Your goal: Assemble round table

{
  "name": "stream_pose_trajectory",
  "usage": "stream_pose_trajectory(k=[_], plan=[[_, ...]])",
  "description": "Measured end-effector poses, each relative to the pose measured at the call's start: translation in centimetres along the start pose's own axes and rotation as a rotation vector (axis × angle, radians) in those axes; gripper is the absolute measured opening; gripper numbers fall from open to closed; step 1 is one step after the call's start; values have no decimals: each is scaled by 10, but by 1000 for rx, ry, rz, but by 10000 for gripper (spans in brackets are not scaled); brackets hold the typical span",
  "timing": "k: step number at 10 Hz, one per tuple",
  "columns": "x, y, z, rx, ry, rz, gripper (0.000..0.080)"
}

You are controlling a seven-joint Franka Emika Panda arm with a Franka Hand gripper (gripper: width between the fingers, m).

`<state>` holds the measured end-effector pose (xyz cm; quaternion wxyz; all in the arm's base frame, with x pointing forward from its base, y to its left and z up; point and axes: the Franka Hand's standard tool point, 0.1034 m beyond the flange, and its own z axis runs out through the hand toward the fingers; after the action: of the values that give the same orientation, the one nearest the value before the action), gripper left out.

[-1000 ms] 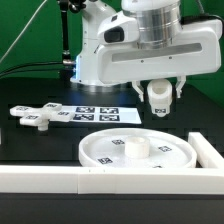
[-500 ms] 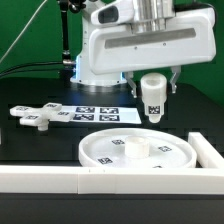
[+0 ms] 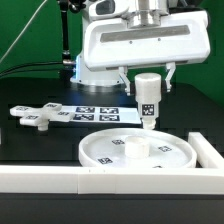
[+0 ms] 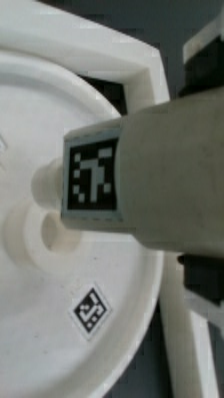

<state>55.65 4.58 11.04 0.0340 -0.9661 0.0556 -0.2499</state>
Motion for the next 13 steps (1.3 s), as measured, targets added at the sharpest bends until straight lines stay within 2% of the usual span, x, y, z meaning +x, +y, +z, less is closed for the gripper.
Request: stream_pose_trajectory(k=[6,9,13], plan=[[-2,0,2,-4,3,-62,409],[5,3,7,-9,10,-98,409],[0,11,18,-16,-7,-137,409]])
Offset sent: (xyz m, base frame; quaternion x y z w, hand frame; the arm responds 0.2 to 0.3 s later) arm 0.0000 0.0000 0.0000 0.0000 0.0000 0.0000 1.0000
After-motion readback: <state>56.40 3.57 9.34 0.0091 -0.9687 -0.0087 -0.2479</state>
